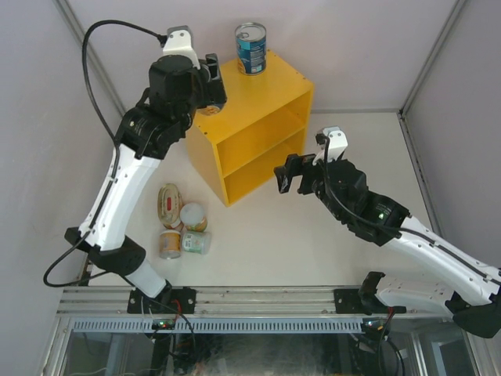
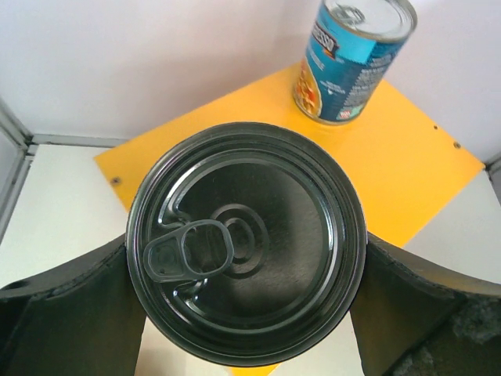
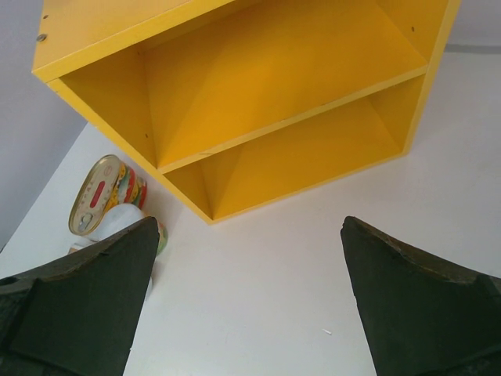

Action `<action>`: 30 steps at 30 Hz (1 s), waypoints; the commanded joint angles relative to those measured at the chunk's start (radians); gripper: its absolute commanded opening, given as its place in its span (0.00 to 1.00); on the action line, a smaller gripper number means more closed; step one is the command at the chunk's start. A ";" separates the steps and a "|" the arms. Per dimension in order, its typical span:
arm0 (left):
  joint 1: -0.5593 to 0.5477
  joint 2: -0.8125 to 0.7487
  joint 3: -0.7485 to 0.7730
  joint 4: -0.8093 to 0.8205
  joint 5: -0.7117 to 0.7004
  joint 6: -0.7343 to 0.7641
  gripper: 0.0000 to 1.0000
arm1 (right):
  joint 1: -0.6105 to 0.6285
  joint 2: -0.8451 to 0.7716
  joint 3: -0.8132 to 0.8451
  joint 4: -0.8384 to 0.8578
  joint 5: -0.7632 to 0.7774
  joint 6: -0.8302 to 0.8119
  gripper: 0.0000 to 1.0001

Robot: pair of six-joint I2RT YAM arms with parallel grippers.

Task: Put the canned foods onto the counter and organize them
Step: Place the canned food on the counter.

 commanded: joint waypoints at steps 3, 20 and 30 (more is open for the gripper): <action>-0.008 0.022 0.149 0.122 0.076 -0.009 0.00 | -0.042 0.013 0.058 0.046 -0.012 -0.025 1.00; -0.008 0.106 0.201 0.085 0.146 -0.033 0.05 | -0.098 0.048 0.082 0.083 -0.055 -0.017 1.00; -0.008 0.138 0.205 0.080 0.184 -0.054 0.40 | -0.100 0.050 0.081 0.067 -0.042 -0.009 1.00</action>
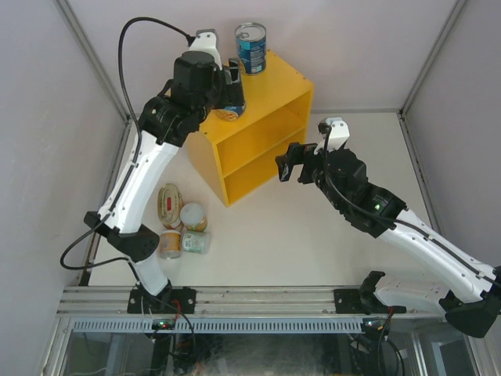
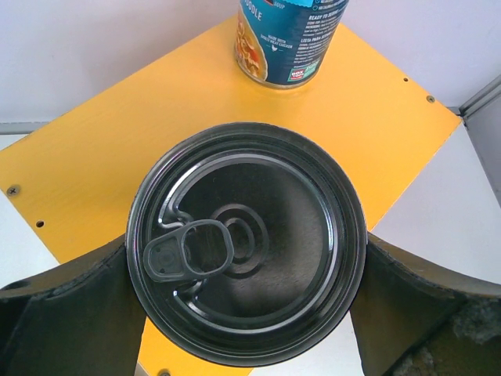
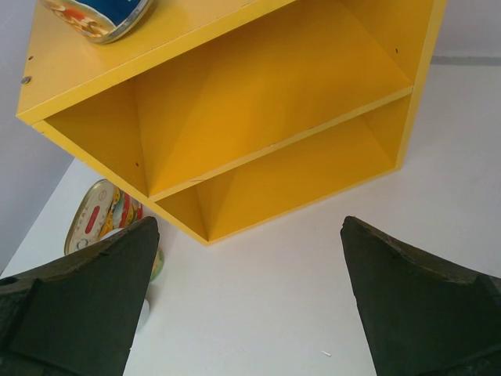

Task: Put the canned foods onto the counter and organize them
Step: Place the canned food on the counter.

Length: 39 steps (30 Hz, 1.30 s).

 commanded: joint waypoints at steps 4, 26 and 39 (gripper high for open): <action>-0.004 -0.002 0.098 0.154 0.030 -0.033 0.48 | -0.007 -0.004 0.048 0.020 0.010 -0.003 1.00; -0.004 0.040 0.091 0.194 0.023 -0.038 0.77 | -0.010 -0.020 0.047 -0.004 0.029 -0.010 1.00; -0.004 0.055 0.087 0.202 0.037 -0.039 0.86 | -0.010 -0.028 0.047 -0.012 0.039 -0.005 1.00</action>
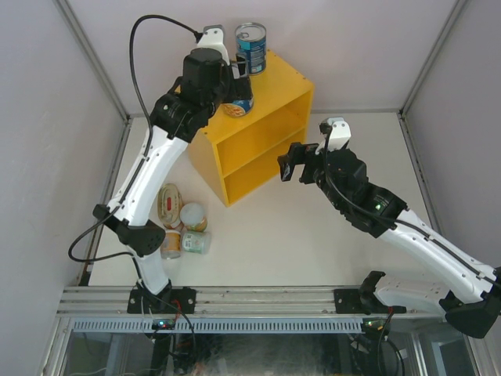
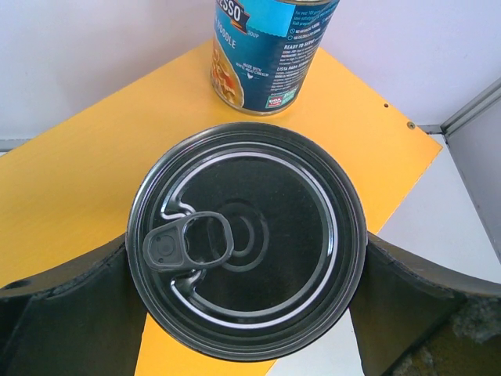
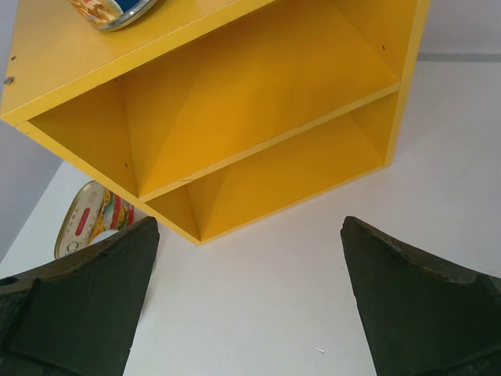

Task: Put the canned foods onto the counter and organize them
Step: Place the canned food on the counter.

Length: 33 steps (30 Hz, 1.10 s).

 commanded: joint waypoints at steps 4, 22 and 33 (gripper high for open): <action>-0.004 -0.015 0.058 0.117 0.008 -0.023 0.87 | -0.005 -0.026 0.047 0.009 0.019 -0.007 1.00; -0.006 -0.094 -0.062 0.213 0.008 -0.001 1.00 | -0.005 -0.006 0.093 0.030 0.017 -0.032 1.00; -0.010 -0.124 -0.078 0.165 0.027 0.014 1.00 | -0.004 0.048 0.166 0.065 -0.015 -0.068 1.00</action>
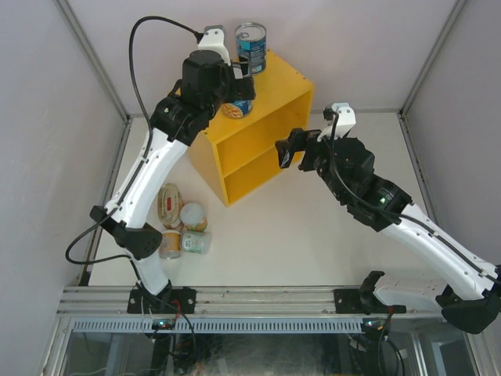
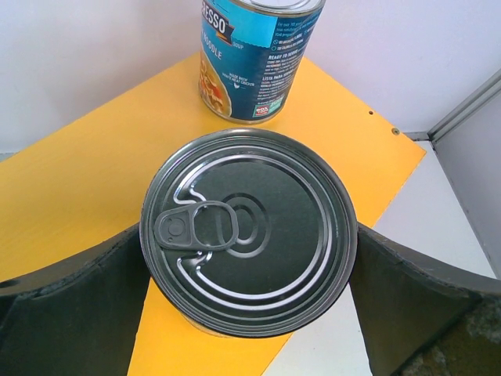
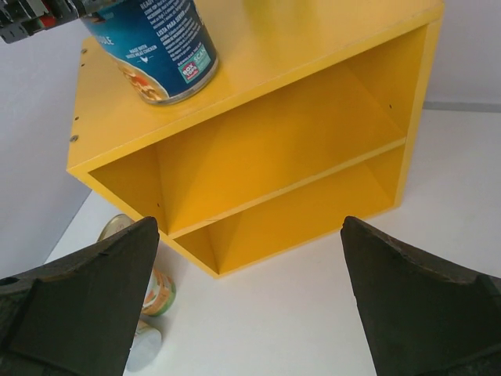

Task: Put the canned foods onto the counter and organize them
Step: Place the canned food on the counter, then move the canned food to the counter.

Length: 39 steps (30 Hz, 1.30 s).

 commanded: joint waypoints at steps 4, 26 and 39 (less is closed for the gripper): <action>-0.005 -0.102 -0.015 0.078 0.020 0.015 1.00 | -0.004 0.031 0.062 0.061 -0.033 -0.045 1.00; -0.016 -0.106 -0.058 0.099 -0.067 0.107 1.00 | 0.016 0.111 0.134 0.072 -0.090 -0.089 1.00; -0.014 -0.146 -0.034 0.159 -0.071 0.057 1.00 | 0.029 0.124 0.155 0.082 -0.115 -0.109 1.00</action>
